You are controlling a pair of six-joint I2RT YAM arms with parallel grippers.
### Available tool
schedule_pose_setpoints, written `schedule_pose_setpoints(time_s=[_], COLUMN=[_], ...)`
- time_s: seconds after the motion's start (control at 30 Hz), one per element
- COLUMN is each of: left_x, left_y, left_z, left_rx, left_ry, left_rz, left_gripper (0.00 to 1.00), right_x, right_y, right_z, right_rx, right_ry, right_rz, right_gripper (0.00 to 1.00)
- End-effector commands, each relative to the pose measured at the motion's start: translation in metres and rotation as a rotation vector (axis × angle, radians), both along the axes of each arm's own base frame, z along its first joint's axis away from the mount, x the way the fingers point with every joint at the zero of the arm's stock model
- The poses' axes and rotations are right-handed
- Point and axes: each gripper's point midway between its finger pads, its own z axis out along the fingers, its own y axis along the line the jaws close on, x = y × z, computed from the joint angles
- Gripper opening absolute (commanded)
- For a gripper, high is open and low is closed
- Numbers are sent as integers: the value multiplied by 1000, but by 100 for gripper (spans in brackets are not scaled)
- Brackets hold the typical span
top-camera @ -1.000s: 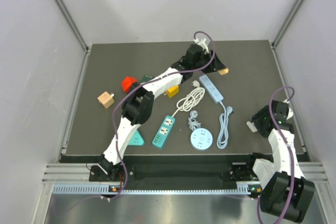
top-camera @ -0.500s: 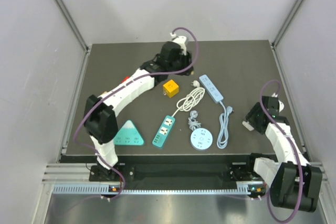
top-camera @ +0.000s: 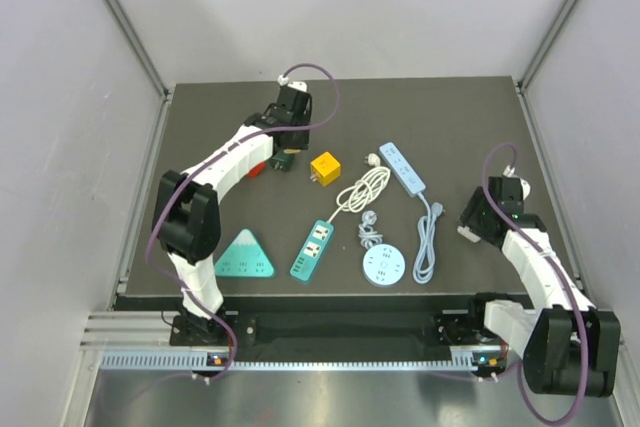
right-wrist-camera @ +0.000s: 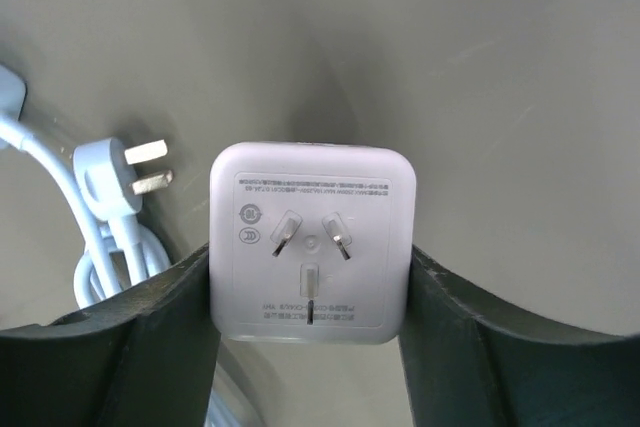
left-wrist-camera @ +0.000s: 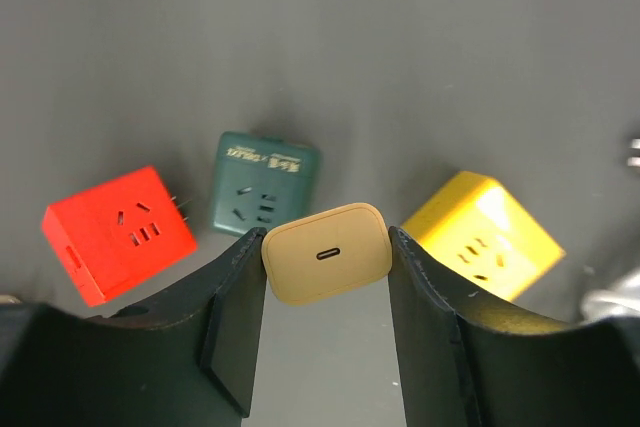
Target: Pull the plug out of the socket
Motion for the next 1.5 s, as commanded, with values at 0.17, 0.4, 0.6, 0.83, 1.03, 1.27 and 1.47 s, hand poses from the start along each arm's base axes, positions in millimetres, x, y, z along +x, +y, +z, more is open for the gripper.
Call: schedule_pose_setpoints(time_s=[0.17,0.4,0.6,0.83,1.03,1.27,1.47], left_x=[7,2,4,8,3,-38,-97], left_y=[-10,-13,-13,-15,-17,-22,-30], left_z=[-28,-59,-71,-64,-24,29,57], left_rx=[-19,-16,-9,-17,-58,-225,-424], left_ry=[47,113,129,117,66,13,-10], left_rz=[-9,-11,-8,-7,-21,-85,-181], left_gripper=[0,0,39,95,99,98,98], right_x=[26,28,31,30,29,27,22], right_y=[16,25,42,79,115,136,116], right_z=[33,49,67,74,79,76,96], right_rx=[-37,-53,-68,-58,-60,-72,-143], right_ry=[-94,-133,-171,-198,-215,-218,-256], right_rz=[110,151,226,333,415,451,417], right_gripper=[78,89,100,100,100,100,100])
